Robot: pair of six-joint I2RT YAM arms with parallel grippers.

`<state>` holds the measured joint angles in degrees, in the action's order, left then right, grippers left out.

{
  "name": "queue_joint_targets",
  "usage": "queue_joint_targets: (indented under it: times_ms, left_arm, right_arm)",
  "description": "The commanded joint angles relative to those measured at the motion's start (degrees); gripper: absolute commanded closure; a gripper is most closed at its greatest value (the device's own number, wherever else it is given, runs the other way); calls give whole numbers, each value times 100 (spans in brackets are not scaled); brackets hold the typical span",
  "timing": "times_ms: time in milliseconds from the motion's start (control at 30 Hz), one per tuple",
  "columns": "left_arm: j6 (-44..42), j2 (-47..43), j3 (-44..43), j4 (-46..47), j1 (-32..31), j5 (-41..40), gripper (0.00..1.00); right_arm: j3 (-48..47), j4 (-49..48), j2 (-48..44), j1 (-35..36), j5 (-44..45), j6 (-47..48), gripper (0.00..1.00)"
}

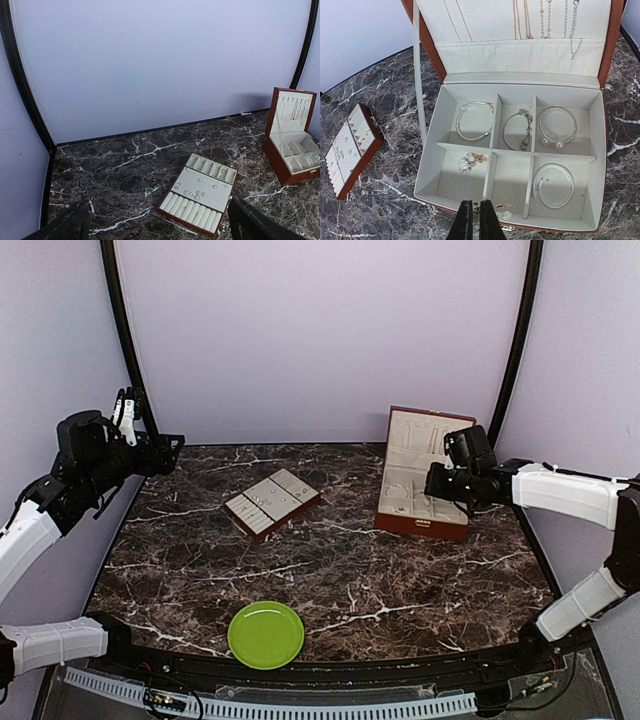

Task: Organize the mixed jewelry
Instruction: Place the bangle in the larger divider.

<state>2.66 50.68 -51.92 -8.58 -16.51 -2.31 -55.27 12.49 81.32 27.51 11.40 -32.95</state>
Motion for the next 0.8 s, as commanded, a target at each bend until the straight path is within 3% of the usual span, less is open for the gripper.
queue_joint_targets:
  times_ms: [0,633,767]
  left_arm:
    - [51,-36,24,130,-19,87,1]
    - [95,-93,24,137,-19,160,1]
    - [95,-110,34,137,-19,160,1]
  right_arm:
    - [-193,-340,378,-101,-25,154,100]
    - [-305,-535,1323,-219,-73,94,100]
    - [-289,-517,1302,-237,-29,48,86]
